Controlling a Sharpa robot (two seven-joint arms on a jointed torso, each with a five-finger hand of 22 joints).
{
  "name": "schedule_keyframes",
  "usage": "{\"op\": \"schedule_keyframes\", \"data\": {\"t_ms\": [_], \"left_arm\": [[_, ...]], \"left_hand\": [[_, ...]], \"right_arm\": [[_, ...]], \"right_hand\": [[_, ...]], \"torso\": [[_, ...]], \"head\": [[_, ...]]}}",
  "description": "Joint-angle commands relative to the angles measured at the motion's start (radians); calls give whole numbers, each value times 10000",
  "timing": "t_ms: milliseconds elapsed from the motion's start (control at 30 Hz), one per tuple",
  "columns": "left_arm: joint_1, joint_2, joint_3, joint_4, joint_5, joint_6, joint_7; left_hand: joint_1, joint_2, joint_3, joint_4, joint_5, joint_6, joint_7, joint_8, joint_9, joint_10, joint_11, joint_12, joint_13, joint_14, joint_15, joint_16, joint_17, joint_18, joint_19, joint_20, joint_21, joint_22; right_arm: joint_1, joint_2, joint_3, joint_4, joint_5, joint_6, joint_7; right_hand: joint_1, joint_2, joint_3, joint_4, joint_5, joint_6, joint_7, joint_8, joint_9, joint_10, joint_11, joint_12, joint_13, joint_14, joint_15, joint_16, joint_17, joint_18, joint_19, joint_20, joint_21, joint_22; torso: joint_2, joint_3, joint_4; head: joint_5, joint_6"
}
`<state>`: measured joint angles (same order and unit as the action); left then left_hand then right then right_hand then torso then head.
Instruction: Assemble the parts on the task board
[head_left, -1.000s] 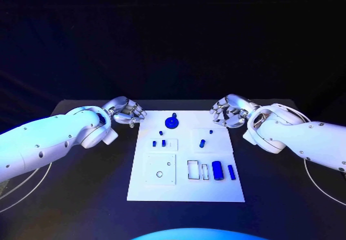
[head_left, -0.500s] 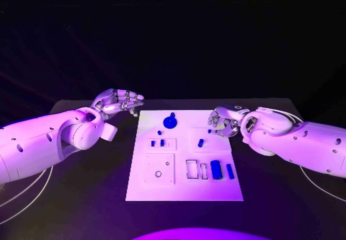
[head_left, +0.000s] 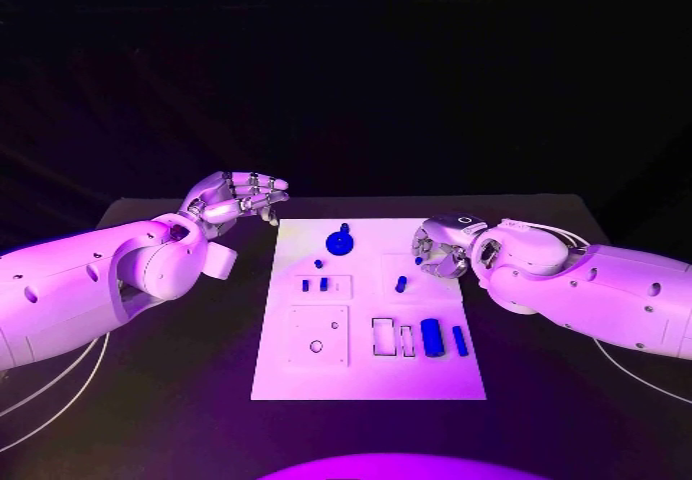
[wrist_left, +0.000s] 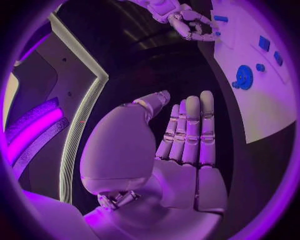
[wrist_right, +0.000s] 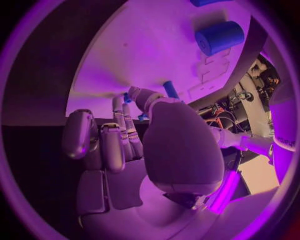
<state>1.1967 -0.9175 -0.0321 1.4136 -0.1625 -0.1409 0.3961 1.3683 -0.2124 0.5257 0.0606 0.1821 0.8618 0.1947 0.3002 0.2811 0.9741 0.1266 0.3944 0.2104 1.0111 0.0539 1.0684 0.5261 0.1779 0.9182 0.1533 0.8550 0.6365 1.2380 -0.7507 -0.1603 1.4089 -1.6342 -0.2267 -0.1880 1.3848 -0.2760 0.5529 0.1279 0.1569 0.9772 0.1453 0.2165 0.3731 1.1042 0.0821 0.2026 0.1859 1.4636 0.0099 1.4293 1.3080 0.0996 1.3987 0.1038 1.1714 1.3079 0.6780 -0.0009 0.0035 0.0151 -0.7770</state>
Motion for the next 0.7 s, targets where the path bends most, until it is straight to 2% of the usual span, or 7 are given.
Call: {"op": "schedule_keyframes", "data": {"t_ms": [33, 233, 500, 633, 700], "left_arm": [[4, 3, 10, 43, 220, 101, 275], [4, -32, 10, 70, 222, 43, 293], [5, -54, 11, 101, 223, -2, 290], [6, -56, 11, 117, 222, -11, 276], [6, -59, 11, 121, 220, -18, 267]], "left_hand": [[14, 63, -41, 5, 30, 26, -19, 25, 13, 37, -4, 67, 13, -78, 14, -37, -11, 72, 79, -11, -64, -12], [76, 83, -39, -23, 37, 35, -10, 30, 14, 33, -3, 76, 11, -90, 9, -45, -24, 71, 97, -21, -82, -27], [102, 96, -42, -32, 40, 58, -8, 43, 18, 32, -1, 81, 9, -94, 8, -49, -31, 70, 107, -25, -91, -34], [105, 94, -45, -34, 40, 59, -6, 44, 18, 28, 1, 80, 8, -96, 9, -50, -33, 69, 108, -26, -94, -36], [105, 94, -45, -34, 40, 59, -6, 44, 18, 28, 1, 80, 8, -96, 9, -50, -33, 69, 108, -26, -94, -36]], "right_arm": [[-47, 57, -2, -13, -248, 103, -3], [-117, 151, -4, -73, -231, 116, 16], [-216, 335, -14, -270, -240, 172, -19], [-261, 426, -27, -351, -353, 194, -118], [-282, 459, -33, -370, -453, 199, -199]], "right_hand": [[48, 129, 135, -31, -75, 104, -5, 60, 19, 121, -6, -52, -54, 592, -78, 81, 304, -201, 65, -10, 111, 538], [54, 221, 381, -140, -109, 279, -36, 140, 54, 397, -46, -109, -159, 602, -97, 113, 335, -217, 99, -31, 201, 623], [54, 314, 545, -243, -82, 382, -45, 191, 83, 564, -59, -170, -230, 603, -108, 124, 341, -223, 106, -41, 233, 667], [64, 448, 704, -389, -76, 515, -67, 265, 128, 748, -84, -233, -294, 603, -130, 134, 343, -230, 120, -53, 283, 724], [97, 577, 848, -541, -253, 661, -104, 350, 182, 948, -130, -272, -318, 603, -174, 142, 346, -241, 147, -79, 358, 788]], "torso": [[6, 8, 7], [8, 6, -9], [8, 8, 2], [6, 5, 5], [4, 7, 5]], "head": [[13, -20], [30, -49], [22, -101], [10, -127], [5, -138]]}}
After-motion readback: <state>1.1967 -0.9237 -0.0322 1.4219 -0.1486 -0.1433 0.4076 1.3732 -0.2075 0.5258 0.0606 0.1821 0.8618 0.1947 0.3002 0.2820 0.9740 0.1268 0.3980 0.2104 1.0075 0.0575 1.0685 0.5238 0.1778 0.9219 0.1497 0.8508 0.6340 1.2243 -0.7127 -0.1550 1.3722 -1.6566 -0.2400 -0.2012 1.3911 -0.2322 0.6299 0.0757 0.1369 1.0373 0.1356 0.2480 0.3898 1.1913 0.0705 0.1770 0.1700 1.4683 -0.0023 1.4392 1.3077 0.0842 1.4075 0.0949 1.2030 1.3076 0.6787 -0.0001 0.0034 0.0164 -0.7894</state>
